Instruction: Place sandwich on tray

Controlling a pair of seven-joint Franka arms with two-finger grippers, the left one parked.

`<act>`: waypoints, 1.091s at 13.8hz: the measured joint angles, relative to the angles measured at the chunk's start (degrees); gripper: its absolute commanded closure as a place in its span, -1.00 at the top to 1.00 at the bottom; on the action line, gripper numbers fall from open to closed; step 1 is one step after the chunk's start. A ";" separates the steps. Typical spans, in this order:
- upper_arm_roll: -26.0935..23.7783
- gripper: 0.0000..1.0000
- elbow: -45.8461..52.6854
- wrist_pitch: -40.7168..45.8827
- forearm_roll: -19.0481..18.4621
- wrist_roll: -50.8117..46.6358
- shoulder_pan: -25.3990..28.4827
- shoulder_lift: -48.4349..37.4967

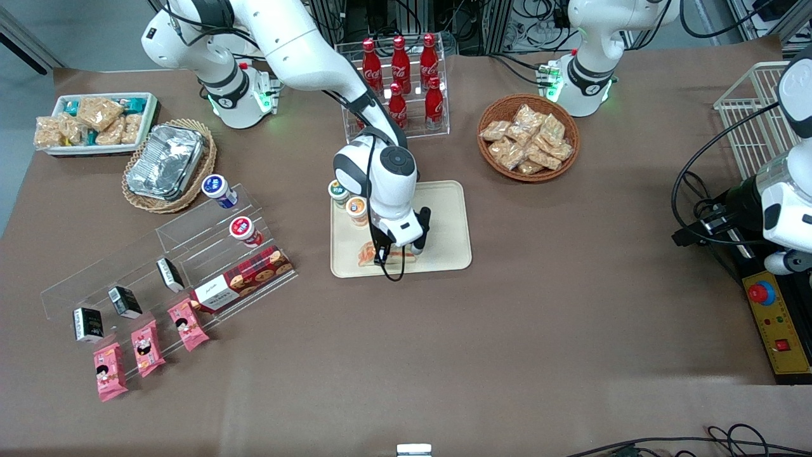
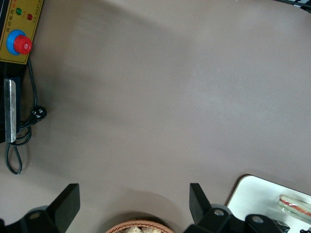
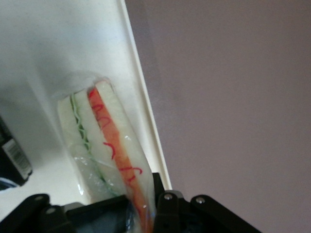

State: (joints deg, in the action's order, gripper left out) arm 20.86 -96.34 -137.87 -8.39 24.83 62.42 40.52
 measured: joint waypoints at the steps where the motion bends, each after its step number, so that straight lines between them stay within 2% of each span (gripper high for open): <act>1: 0.14 0.98 0.29 0.16 -0.83 -0.16 0.02 -0.05; 3: 1.55 0.98 1.14 2.54 -1.05 -0.90 0.14 -0.91; 6: 4.66 0.98 2.91 11.65 0.97 -1.41 -1.90 -6.55; 9: 5.36 0.98 3.76 19.19 1.13 -1.09 -8.60 -14.95; 12: 6.35 0.98 3.80 22.97 1.75 -0.98 -16.32 -22.20; 15: 6.63 0.98 3.75 26.70 5.57 -0.90 -24.67 -27.29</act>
State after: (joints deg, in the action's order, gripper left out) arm 27.48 -92.59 -111.17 -2.82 23.93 37.75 13.24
